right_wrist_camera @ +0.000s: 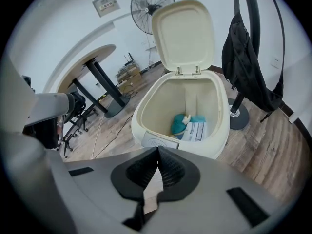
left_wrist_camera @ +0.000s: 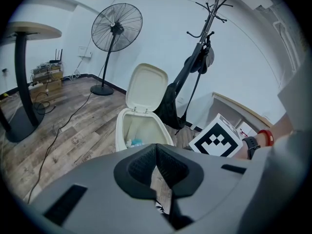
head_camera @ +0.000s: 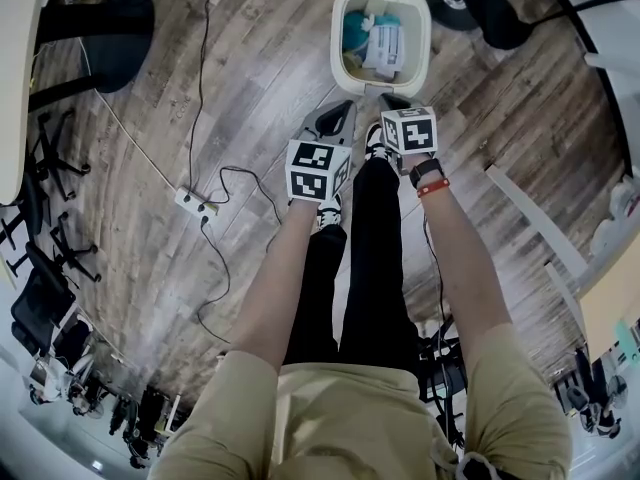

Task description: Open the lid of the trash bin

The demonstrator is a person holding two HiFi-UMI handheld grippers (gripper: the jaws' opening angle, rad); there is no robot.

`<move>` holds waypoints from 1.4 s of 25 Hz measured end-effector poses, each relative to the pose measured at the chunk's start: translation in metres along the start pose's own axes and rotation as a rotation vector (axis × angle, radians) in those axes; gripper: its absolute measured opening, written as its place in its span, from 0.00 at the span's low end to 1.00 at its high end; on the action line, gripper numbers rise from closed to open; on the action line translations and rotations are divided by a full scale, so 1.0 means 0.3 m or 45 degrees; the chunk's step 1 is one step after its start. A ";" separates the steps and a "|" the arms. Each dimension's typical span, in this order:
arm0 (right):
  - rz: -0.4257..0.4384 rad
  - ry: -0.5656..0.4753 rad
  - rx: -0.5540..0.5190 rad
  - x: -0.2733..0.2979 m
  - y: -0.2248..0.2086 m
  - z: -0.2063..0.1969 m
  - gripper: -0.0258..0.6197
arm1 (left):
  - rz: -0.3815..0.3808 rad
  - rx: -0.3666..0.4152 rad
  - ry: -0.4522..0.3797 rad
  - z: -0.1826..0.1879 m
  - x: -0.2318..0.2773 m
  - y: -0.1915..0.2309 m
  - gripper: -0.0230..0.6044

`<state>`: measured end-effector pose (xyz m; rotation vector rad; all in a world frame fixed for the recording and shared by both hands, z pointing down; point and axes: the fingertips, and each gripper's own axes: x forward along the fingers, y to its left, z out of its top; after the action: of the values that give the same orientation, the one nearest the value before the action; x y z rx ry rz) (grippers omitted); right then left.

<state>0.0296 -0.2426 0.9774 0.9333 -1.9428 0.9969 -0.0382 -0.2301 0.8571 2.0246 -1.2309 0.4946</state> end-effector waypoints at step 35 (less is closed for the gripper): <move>-0.062 -0.099 -0.019 -0.428 0.144 0.156 0.06 | -0.002 0.043 -0.038 0.215 -0.305 -0.106 0.07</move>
<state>0.0381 -0.2308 0.8348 1.0200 -1.9794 0.9292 -0.0560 -0.2121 0.7435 2.0677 -1.2466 0.4893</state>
